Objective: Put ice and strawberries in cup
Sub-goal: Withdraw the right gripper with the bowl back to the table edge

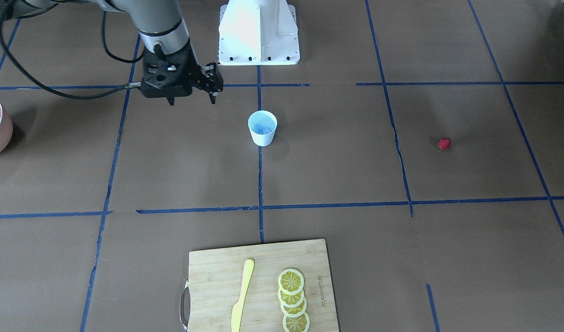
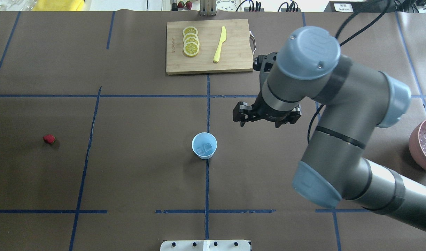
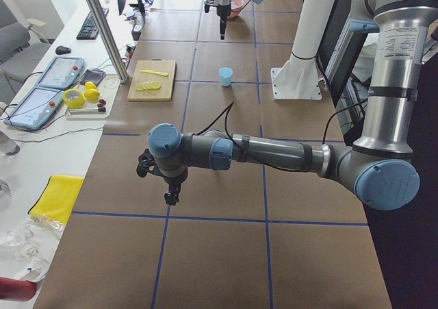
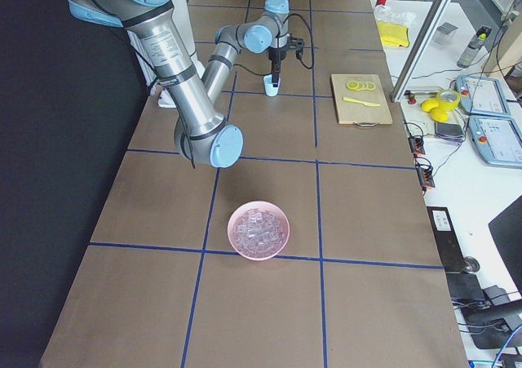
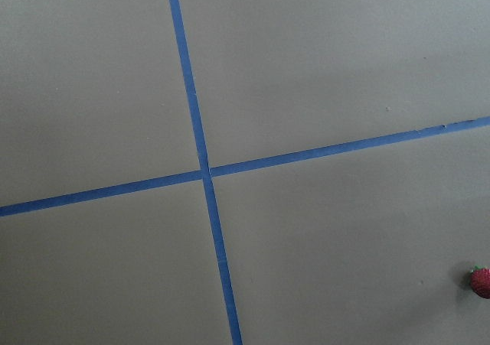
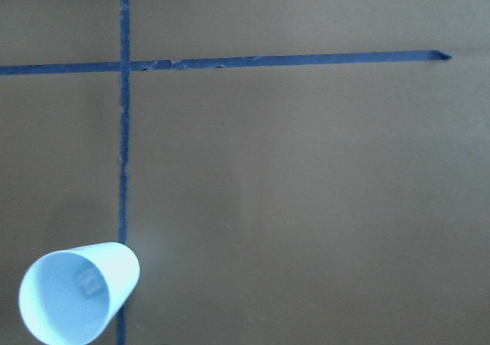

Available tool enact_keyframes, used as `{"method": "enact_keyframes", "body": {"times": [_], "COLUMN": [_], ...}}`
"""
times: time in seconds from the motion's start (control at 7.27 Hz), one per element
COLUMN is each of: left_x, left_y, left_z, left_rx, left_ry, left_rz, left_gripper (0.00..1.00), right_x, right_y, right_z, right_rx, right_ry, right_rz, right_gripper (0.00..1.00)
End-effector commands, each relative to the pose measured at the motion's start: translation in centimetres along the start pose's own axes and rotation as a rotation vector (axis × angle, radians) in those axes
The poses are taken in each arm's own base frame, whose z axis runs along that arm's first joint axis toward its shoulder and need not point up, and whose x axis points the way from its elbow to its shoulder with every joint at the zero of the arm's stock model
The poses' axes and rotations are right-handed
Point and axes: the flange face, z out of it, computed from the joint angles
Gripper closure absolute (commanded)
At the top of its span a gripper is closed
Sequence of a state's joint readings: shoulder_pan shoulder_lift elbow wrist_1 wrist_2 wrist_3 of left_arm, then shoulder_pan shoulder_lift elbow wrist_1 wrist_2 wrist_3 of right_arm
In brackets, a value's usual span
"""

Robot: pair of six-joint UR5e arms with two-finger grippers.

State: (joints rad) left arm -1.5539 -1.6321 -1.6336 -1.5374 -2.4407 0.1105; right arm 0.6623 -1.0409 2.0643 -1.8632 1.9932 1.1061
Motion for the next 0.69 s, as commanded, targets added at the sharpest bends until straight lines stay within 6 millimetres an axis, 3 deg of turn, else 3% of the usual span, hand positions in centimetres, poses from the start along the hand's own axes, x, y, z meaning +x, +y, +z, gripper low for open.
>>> {"method": "enact_keyframes", "body": {"times": [0.0, 0.14, 0.28, 0.55], "left_x": [0.3, 0.3, 0.3, 0.4], "left_y": [-0.1, -0.1, -0.2, -0.2], "left_z": [-0.2, -0.2, -0.3, -0.3], "left_rx": [0.006, 0.007, 0.009, 0.010], "left_ry": [0.001, 0.001, -0.001, -0.001], "left_rz": [-0.012, -0.010, -0.008, -0.007], "left_gripper": [0.00, 0.00, 0.00, 0.00], "right_x": [9.0, 12.8, 18.9, 31.2], "right_y": [0.0, -0.3, 0.3, 1.1], "right_z": [-0.3, -0.5, 0.1, -0.9], "right_rx": [0.010, 0.016, 0.036, 0.034], "right_ry": [0.036, 0.026, 0.030, 0.016], "right_rz": [-0.052, -0.037, -0.081, -0.128], "right_gripper": [0.00, 0.00, 0.00, 0.01]}}
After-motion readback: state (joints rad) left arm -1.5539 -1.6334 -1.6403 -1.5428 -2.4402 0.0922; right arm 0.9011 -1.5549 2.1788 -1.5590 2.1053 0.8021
